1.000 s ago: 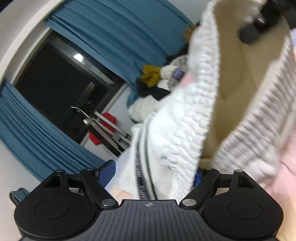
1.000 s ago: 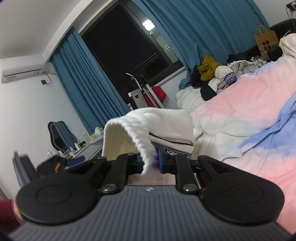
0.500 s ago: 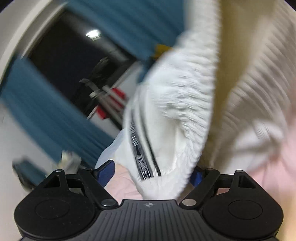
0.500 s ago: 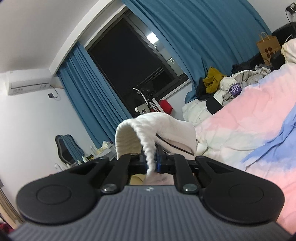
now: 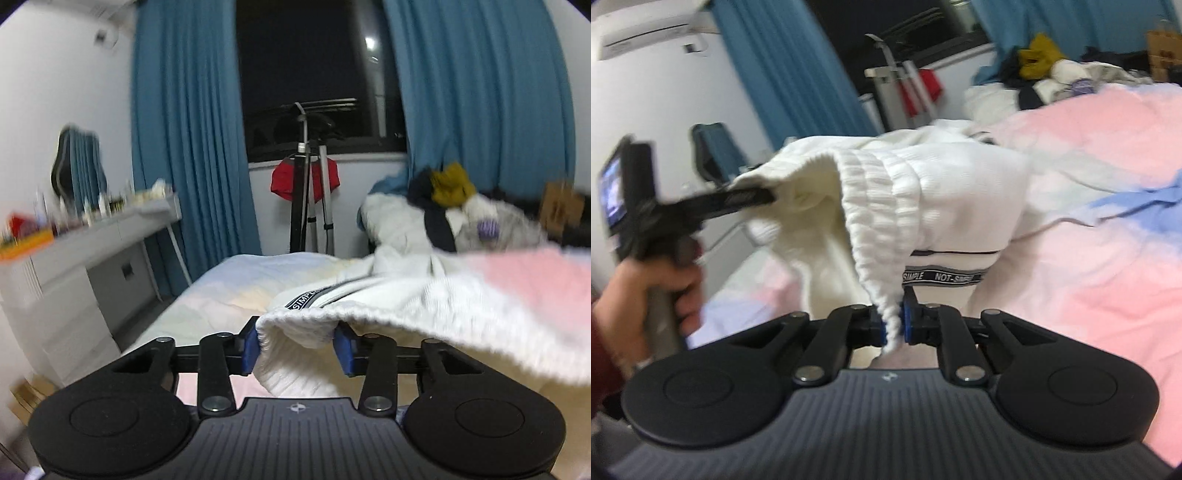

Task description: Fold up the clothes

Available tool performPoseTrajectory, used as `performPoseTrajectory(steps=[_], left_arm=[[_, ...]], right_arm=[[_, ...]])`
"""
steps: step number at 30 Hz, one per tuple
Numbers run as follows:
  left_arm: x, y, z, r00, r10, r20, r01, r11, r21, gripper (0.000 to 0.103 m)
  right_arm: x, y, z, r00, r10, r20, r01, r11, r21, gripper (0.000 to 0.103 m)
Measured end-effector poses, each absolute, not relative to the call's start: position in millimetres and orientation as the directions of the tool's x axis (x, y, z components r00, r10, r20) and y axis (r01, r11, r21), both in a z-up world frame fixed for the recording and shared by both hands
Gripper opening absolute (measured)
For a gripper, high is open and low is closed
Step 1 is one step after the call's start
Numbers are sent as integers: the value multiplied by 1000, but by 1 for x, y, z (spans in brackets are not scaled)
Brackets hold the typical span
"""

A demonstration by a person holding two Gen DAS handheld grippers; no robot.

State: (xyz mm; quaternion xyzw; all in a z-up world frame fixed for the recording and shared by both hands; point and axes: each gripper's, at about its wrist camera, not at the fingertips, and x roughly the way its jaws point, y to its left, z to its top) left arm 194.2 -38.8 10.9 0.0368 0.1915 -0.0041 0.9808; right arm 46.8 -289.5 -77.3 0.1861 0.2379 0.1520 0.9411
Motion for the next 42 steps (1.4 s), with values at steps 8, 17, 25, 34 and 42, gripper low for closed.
performPoseTrajectory(steps=[8, 17, 25, 34, 42], left_arm=[[276, 100, 89, 938, 65, -339, -85, 995, -44, 41], [354, 242, 88, 871, 247, -424, -267, 964, 13, 42], [376, 305, -28, 752, 216, -623, -306, 951, -39, 45], [276, 307, -18, 807, 147, -573, -240, 966, -90, 62], [162, 271, 10, 845, 117, -522, -181, 981, -73, 72]], right_arm=[[34, -184, -45, 809, 545, -222, -425, 802, 419, 12], [113, -57, -45, 706, 680, -196, -523, 688, 503, 12], [160, -22, -121, 594, 647, -478, -434, 758, 487, 12], [135, -28, -97, 606, 603, -519, -467, 798, 381, 28], [81, -66, -75, 671, 553, -493, -430, 833, 349, 86]])
